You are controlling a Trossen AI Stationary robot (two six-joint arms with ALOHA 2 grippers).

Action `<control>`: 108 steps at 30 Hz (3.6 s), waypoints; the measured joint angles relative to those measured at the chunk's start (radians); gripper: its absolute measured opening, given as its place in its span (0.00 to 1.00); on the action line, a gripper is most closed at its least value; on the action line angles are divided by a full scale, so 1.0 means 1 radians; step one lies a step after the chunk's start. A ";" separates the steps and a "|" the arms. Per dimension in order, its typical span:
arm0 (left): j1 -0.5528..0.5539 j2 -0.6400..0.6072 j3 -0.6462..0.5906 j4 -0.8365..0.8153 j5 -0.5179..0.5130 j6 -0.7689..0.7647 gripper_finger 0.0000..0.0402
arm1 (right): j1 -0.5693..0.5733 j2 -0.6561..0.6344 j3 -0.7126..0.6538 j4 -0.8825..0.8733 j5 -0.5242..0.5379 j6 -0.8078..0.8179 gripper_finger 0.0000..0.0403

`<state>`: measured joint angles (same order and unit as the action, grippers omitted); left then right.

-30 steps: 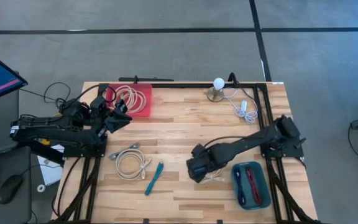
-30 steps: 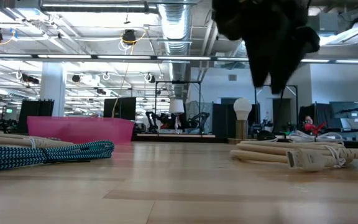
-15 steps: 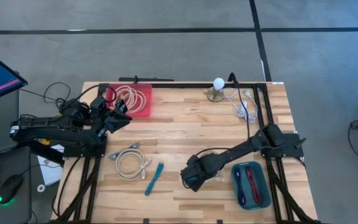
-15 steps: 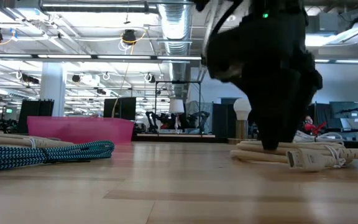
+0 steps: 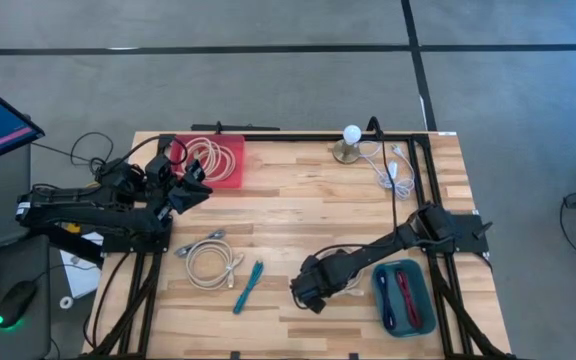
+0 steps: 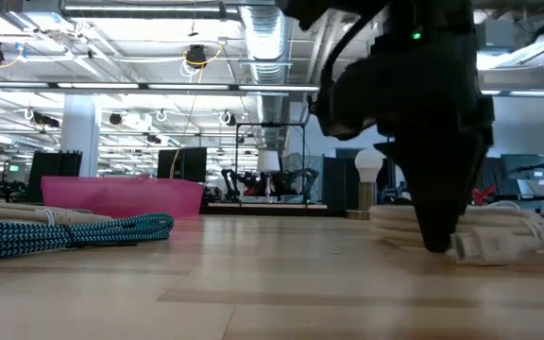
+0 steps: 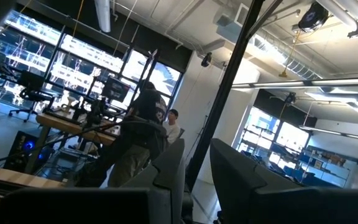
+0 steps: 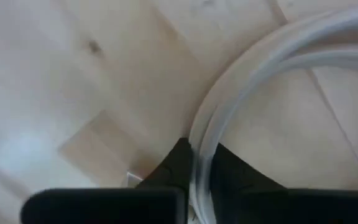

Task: Pick & Place USB Port
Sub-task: Put the brown USB cable into the red bin

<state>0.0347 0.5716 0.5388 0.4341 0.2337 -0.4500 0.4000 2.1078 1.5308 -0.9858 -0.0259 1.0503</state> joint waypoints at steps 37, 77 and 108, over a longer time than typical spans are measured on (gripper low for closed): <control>0.000 0.172 0.000 0.065 -0.050 -0.176 0.19 | -0.196 -0.245 0.453 0.302 0.367 -0.781 0.05; 0.020 0.302 0.000 0.278 -0.185 -0.318 0.27 | -0.295 -0.269 0.452 0.294 0.278 -1.077 0.05; 0.019 0.342 0.000 0.353 -0.230 -0.345 0.06 | -0.296 -0.253 0.452 0.328 0.230 -1.080 0.05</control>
<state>0.0540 0.9138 0.5385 0.7876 0.0039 -0.7948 0.1043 1.8549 1.9827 -0.6577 0.2036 -0.0299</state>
